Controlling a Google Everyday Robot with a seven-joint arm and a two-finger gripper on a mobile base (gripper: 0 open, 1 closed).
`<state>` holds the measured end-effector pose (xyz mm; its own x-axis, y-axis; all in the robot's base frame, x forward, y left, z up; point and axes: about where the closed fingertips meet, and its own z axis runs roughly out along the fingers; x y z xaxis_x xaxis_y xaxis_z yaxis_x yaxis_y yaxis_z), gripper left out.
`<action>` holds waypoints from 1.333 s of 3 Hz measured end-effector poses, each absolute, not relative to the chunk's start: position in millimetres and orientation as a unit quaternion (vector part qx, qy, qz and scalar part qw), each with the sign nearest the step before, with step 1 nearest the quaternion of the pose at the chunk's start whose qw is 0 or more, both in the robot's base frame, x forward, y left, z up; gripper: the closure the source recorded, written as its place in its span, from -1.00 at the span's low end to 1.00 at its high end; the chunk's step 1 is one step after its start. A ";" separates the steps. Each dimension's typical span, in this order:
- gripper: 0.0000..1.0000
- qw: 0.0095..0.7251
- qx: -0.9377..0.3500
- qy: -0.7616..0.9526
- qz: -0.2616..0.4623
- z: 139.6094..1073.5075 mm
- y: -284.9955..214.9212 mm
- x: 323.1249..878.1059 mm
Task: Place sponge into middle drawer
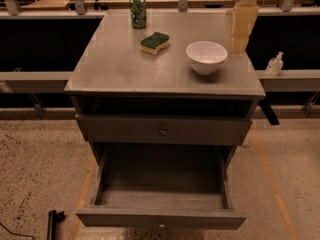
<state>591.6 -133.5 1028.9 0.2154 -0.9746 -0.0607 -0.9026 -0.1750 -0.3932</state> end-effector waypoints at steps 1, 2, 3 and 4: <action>-1.00 0.177 -0.759 0.618 -0.104 1028.8 -133.9 592.3; -1.00 0.172 -0.777 0.591 -0.127 1019.9 -127.6 619.1; -1.00 0.154 -0.815 0.540 -0.143 1005.0 -109.9 653.2; -1.00 0.154 -0.857 0.461 -0.169 1001.0 -80.0 692.8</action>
Offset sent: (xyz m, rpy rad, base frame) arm 0.0644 0.0091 -0.0270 -0.1520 -0.0531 0.1461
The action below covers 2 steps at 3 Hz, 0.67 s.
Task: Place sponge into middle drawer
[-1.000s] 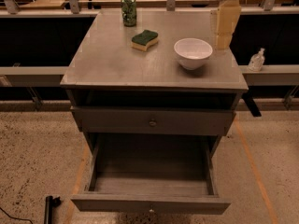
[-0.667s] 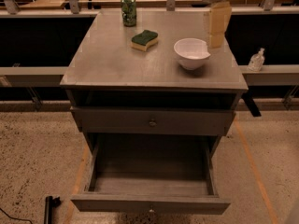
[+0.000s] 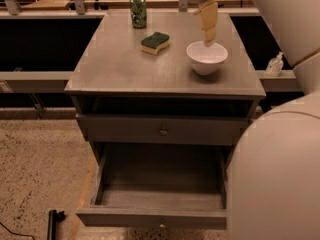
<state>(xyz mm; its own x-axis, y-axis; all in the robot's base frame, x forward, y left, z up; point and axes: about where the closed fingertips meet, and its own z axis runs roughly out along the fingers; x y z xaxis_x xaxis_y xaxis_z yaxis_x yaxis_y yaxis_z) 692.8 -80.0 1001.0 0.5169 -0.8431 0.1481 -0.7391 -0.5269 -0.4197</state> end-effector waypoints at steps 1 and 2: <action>-1.00 0.171 -0.881 0.399 -0.189 1000.9 -65.4 715.8; -1.00 0.199 -0.900 0.326 -0.211 992.8 -52.2 734.1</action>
Offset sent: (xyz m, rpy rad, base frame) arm 0.0625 0.0496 -0.0174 -0.0062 -0.2953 0.4870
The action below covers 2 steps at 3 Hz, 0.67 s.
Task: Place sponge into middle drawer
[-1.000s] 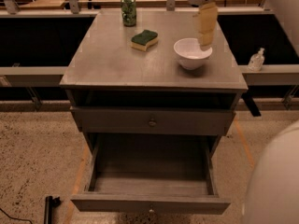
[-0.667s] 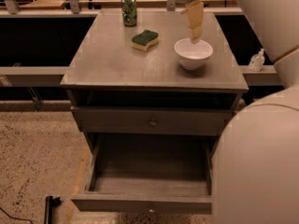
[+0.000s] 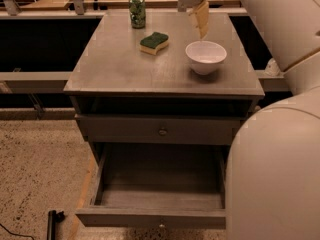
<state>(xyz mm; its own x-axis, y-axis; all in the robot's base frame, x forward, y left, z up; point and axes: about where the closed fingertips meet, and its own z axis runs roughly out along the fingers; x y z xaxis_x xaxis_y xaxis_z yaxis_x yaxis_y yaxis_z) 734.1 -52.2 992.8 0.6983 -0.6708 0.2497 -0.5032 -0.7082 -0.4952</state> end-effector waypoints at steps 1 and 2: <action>-1.00 0.207 -0.905 0.292 -0.229 973.9 -32.7 759.3; -1.00 0.210 -0.904 0.290 -0.232 973.3 -30.9 762.3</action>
Offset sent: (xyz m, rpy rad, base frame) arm 0.0219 0.0167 -0.0163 -0.0124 -0.0439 0.0555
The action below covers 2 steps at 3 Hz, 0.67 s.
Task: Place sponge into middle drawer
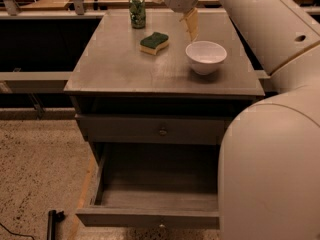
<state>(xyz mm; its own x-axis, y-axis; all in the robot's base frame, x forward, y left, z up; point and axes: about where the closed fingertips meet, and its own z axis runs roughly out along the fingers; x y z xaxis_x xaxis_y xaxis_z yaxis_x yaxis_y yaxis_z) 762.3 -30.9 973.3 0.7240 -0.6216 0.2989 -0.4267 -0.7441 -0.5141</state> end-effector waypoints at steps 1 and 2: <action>-1.00 0.206 -0.904 0.282 -0.248 968.1 -23.7 774.4; -1.00 0.192 -0.913 0.246 -0.263 956.0 -4.5 799.8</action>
Offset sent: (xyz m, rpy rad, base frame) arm 0.0866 0.0525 -0.0130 -0.1585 -0.1363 0.1809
